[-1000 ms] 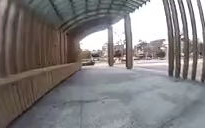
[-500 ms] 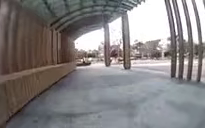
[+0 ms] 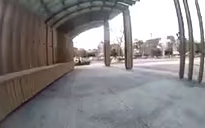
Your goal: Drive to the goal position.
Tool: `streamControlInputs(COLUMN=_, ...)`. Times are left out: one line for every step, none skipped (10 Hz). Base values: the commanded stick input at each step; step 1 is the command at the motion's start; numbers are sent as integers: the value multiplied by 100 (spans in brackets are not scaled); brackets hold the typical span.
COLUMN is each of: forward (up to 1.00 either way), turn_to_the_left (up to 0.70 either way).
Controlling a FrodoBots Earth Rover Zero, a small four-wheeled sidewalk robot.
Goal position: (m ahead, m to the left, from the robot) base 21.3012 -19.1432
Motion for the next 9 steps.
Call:
streamControlInputs(forward=70, turn_to_the_left=-35)
streamControlInputs(forward=70, turn_to_the_left=-35)
streamControlInputs(forward=70, turn_to_the_left=-35)
streamControlInputs(forward=70, turn_to_the_left=-35)
streamControlInputs(forward=70, turn_to_the_left=-35)
streamControlInputs(forward=70, turn_to_the_left=-35)
streamControlInputs(forward=70, turn_to_the_left=-7)
streamControlInputs(forward=70, turn_to_the_left=0)
streamControlInputs(forward=70, turn_to_the_left=0)
